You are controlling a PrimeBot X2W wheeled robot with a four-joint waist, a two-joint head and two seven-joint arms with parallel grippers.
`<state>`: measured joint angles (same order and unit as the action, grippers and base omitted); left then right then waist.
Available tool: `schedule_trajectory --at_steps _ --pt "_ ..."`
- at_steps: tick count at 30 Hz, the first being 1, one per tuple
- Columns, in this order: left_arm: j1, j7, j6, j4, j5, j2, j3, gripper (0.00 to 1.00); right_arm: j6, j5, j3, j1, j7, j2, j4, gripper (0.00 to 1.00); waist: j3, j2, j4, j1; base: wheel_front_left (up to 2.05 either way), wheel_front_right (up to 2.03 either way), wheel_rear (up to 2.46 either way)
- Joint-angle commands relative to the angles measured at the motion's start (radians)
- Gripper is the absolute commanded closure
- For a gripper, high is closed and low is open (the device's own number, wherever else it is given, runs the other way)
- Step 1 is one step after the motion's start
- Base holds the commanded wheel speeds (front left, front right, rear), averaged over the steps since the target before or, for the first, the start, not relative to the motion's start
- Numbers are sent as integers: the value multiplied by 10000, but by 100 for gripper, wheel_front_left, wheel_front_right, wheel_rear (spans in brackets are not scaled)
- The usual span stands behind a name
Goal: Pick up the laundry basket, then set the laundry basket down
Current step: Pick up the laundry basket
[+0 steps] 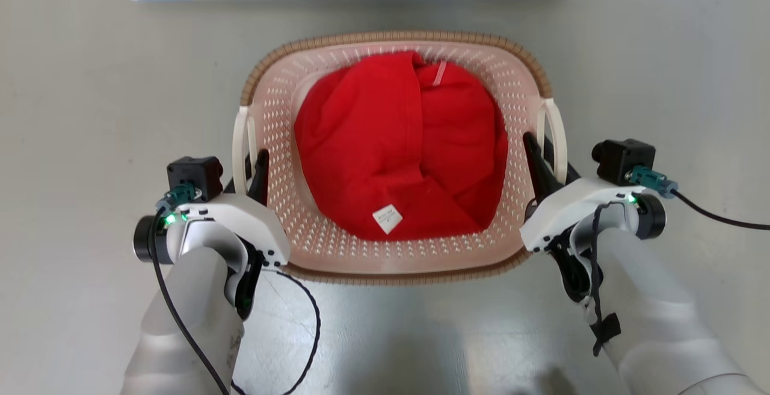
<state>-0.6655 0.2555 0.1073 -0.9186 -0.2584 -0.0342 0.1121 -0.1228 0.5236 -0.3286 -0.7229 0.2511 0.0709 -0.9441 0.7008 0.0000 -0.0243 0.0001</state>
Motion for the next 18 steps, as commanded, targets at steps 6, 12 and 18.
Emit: schedule_trajectory --at_steps 6,12,18 --pt "6 36 144 -763 -610 -162 269 100 -79 708 -996 53 68 -206 -683 100 -1038 0 4 -1 0 0 0" --pt "36 -58 167 -1543 -1150 -161 675 100 -79 1516 -1773 159 -307 -206 -1111 100 -1929 0 -52 -1 0 0 0" --pt "143 -307 186 -2081 -1519 -161 1070 100 -79 2041 -2293 264 -751 -206 -1453 100 -2660 0 -100 -1 0 0 0"
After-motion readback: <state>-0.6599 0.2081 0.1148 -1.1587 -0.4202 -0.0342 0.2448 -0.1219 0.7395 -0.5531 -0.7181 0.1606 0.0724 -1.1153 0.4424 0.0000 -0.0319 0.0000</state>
